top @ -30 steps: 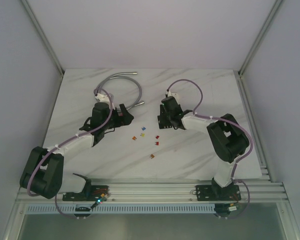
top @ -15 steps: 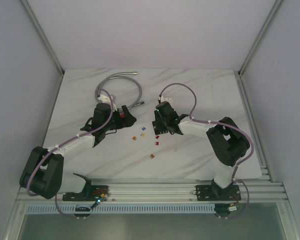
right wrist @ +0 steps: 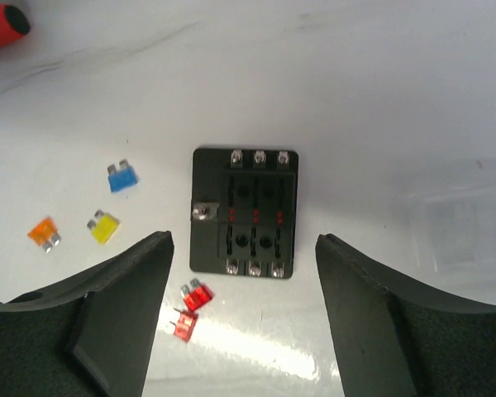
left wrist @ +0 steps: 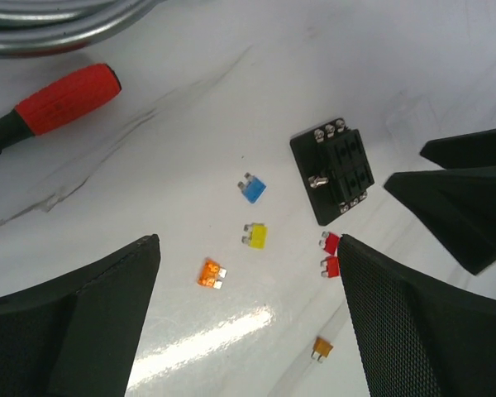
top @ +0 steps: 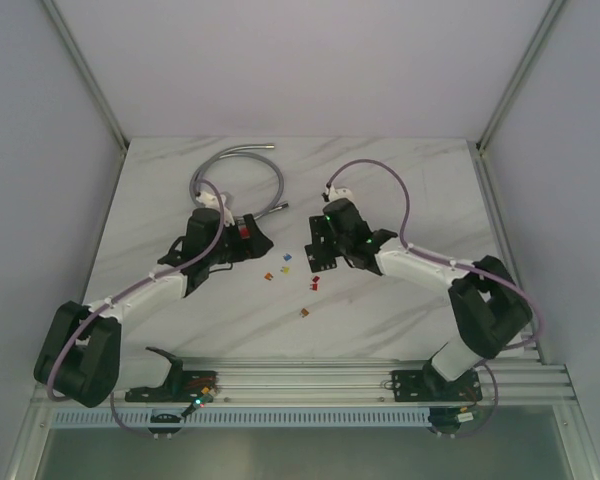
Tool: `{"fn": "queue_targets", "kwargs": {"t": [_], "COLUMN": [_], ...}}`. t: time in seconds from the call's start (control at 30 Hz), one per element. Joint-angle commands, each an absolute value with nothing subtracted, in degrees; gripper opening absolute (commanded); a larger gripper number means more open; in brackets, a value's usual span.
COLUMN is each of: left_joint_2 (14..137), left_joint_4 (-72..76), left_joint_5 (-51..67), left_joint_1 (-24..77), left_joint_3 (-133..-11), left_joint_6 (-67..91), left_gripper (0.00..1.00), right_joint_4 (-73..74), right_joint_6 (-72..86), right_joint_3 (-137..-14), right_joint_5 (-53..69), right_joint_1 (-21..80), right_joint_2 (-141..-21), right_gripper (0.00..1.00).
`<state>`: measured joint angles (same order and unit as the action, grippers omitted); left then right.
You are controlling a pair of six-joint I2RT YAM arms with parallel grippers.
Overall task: Snap on the fuse box
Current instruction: Pick up the fuse from the center of the board.
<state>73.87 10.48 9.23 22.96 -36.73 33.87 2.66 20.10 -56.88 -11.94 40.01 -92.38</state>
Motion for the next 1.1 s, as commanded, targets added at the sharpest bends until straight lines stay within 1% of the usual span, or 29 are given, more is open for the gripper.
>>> {"fn": "queue_targets", "kwargs": {"t": [0.0,0.17,0.3,0.43,0.47,0.6,0.77,0.97,1.07], "left_joint_2": [73.4,74.3,75.3,74.9,74.8,74.4,74.1,71.9,71.1], "left_joint_4": [4.9,0.5,-0.6,-0.6,-0.6,-0.6,-0.6,-0.6,-0.6], "left_joint_5": [8.5,4.3,2.9,2.8,2.6,2.4,2.8,3.0,3.4], "left_joint_1": [23.7,26.2,28.4,28.4,28.4,28.2,26.7,24.2,22.9], "left_joint_3": [-36.7,-38.0,-38.5,-37.9,-37.7,-37.3,-36.3,-34.6,-33.9], "left_joint_6": [33.6,32.8,32.8,33.6,33.8,34.5,35.7,36.8,37.1], "left_gripper": [0.94,0.87,0.86,0.88,0.90,0.94,1.00,1.00,1.00], "right_joint_4": [5.6,7.3,10.0,11.9,11.8,12.3,14.7,17.7,18.5], "right_joint_6": [19.6,19.8,19.8,21.0,21.3,22.0,22.0,21.8,22.2], "right_joint_3": [-52.3,-49.4,-48.5,-48.8,-48.9,-49.9,-52.6,-55.2,-55.3], "right_joint_5": [-9.6,-6.5,-5.3,-4.8,-4.6,-4.6,-7.3,-10.1,-11.5], "right_joint_1": [40.9,42.9,45.9,49.7,50.7,54.8,59.7,63.0,63.3], "right_joint_2": [-88.7,-83.9,-82.8,-83.3,-83.5,-85.5,-91.2,-96.0,-96.7], "right_gripper": [0.76,0.73,0.71,0.69,0.64,0.58,0.57,0.56,0.54]}}
